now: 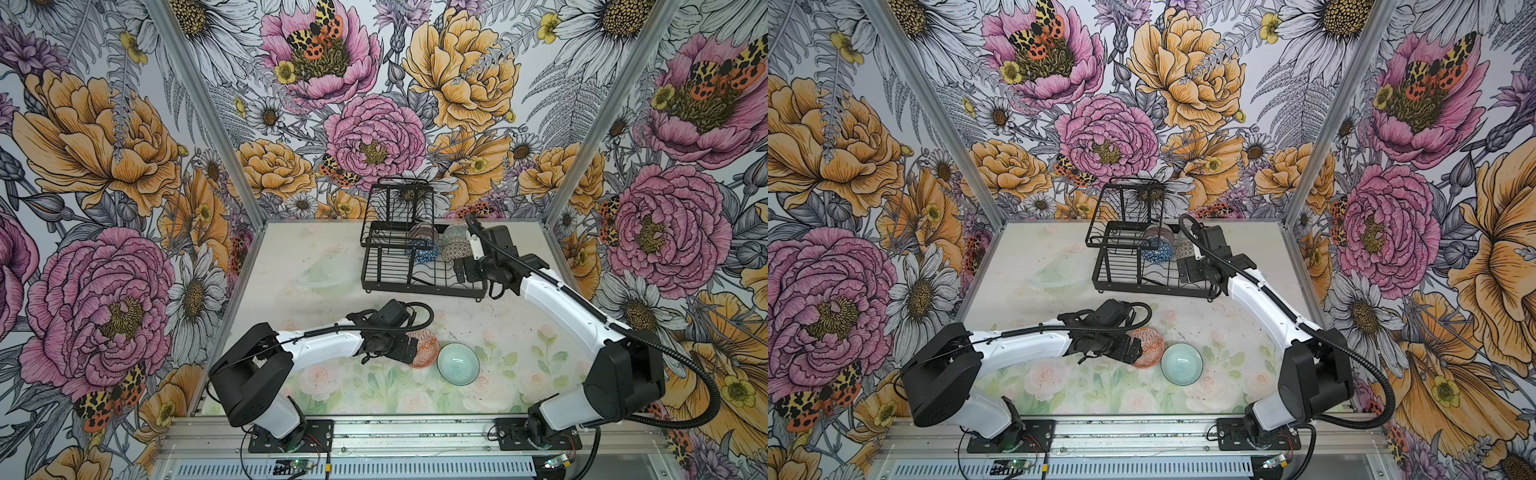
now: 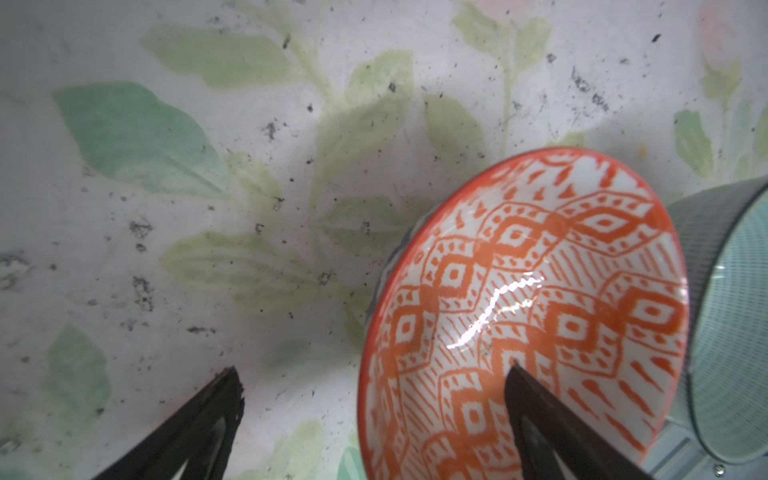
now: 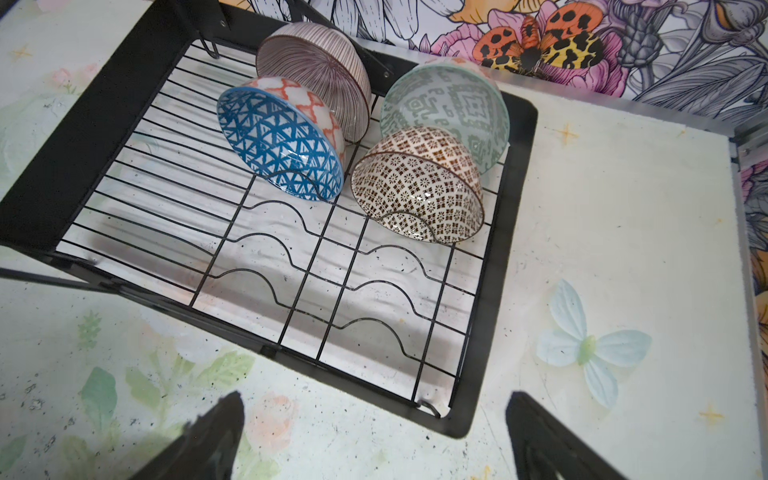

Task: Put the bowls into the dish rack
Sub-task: 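Close the left gripper on the orange-red bowl rim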

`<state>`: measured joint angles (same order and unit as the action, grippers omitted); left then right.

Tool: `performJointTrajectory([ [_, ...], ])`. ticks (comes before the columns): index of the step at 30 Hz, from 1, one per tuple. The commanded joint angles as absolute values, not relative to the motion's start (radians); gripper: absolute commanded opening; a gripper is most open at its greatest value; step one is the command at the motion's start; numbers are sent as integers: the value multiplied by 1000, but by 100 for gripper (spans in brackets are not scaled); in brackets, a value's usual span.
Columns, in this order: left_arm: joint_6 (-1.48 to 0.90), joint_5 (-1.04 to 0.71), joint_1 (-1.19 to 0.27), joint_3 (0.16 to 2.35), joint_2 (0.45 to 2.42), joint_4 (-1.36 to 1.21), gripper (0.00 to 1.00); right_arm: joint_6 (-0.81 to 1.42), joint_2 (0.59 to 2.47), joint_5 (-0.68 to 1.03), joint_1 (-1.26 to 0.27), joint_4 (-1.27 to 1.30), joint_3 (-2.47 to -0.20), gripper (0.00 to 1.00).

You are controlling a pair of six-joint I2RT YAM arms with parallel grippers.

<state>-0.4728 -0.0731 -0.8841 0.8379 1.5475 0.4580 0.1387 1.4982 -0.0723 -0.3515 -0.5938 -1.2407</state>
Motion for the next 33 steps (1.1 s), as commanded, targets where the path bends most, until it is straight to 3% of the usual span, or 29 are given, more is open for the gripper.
performJointTrajectory([
  [1,-470,-91,-870,868,1561,421,97,148,1508,-57,-344,-582,-1232,100],
  [4,-466,-94,-859,879,1575,421,95,140,1509,-69,-344,-583,-1230,100],
  [11,-456,-116,-859,902,1622,421,79,135,1506,-70,-342,-583,-1227,100],
  [26,-430,-124,-834,923,1625,449,27,115,1488,-73,-335,-584,-1229,99],
  [33,-396,-108,-808,927,1591,489,11,113,1480,-65,-336,-586,-1229,100],
])
